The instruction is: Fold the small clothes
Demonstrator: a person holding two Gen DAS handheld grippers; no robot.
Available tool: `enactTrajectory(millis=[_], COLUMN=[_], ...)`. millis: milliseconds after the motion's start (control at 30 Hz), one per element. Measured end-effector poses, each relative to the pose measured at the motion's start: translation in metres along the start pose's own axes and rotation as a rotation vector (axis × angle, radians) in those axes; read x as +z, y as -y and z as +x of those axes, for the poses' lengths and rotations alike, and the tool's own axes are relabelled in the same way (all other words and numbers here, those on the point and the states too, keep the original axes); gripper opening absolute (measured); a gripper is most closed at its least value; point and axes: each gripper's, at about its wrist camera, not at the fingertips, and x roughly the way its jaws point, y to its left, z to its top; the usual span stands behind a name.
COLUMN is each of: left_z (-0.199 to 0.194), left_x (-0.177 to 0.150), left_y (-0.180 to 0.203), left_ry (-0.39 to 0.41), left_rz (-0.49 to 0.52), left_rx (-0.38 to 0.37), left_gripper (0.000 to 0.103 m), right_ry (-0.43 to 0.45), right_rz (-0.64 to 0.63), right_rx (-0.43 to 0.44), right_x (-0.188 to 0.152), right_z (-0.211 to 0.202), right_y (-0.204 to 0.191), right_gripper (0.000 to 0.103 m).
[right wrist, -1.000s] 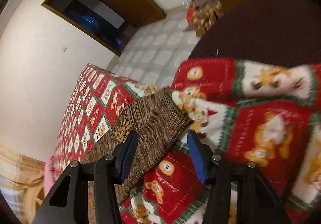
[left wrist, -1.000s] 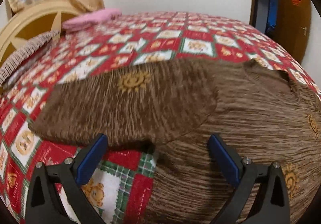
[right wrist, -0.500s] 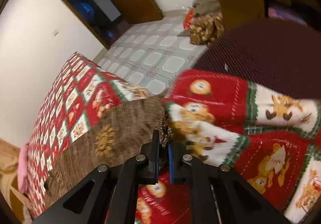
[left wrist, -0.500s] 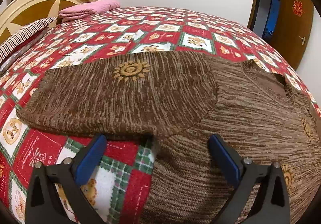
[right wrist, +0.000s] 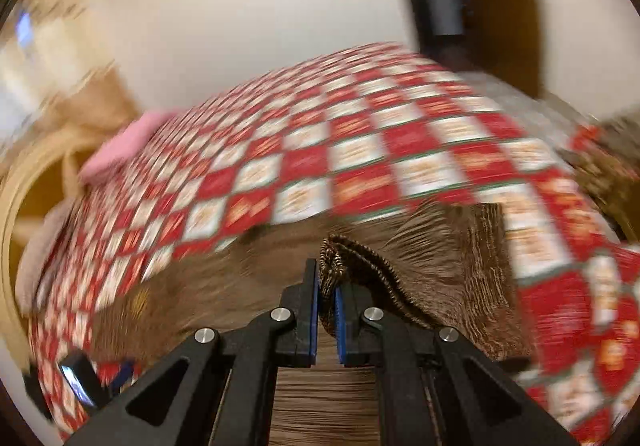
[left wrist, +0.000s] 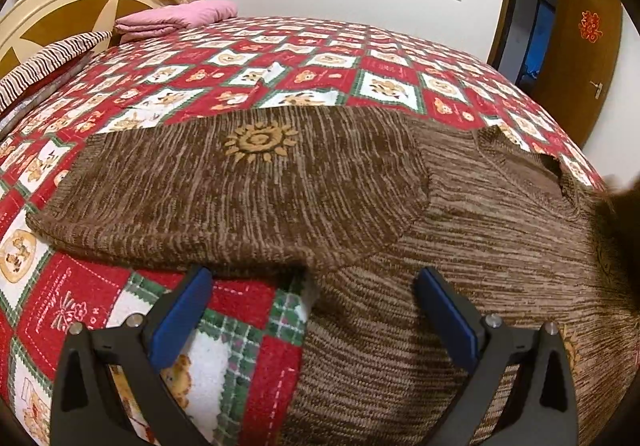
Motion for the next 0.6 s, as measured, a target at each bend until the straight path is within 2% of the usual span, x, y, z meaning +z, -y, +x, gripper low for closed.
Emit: enactTrajectory(millis=[100, 233, 267, 300, 333, 400, 433, 467, 533, 600], left_z=[0.0, -0.001, -0.001, -0.001, -0.001, -0.001, -0.001, -0.001, -0.001, -0.001], left_x=[0.0, -0.001, -0.001, -0.001, -0.001, -0.001, -0.001, -0.001, -0.002, -0.002], left_y=[-0.001, -0.001, -0.001, -0.001, -0.001, -0.002, -0.001, -0.001, -0.001, -0.001], left_ry=[0.004, 0.009, 0.01, 0.009, 0.009, 0.008, 0.008, 0.008, 0.008, 0.008], left_rz=[-0.002, -0.005, -0.005, -0.004, -0.004, -0.005, -0.005, -0.004, -0.004, -0.004], left_rx=[-0.006, -0.011, -0.011, -0.011, -0.01, -0.011, -0.011, -0.01, -0.01, -0.01], left_gripper=[0.103, 0.103, 0.103, 0.103, 0.103, 0.103, 0.103, 0.103, 0.103, 0.103], right_ry=[-0.082, -0.129, -0.162, -0.187, -0.188, -0.162, -0.137, -0.109, -0.039, 0.022], right_rz=[-0.093, -0.199, -0.226, -0.215, -0.191, -0.117, -0.086, -0.06, 0.0, 0.048], right_rx=[0.041, 0.022, 0.034, 0.082, 0.126, 0.198, 0.226, 0.243, 0.264, 0.207], right_x=[-0.034, -0.072, -0.081, -0.085, -0.085, -0.078, -0.074, -0.07, -0.062, -0.057], right_z=[0.051, 0.09, 0.098, 0.098, 0.096, 0.08, 0.069, 0.058, 0.036, 0.019], right_y=[-0.049, -0.072, -0.073, -0.067, -0.062, -0.044, -0.035, -0.027, -0.009, 0.012], right_gripper=[0.006, 0.01, 0.018, 0.029, 0.034, 0.059, 0.064, 0.067, 0.067, 0.067])
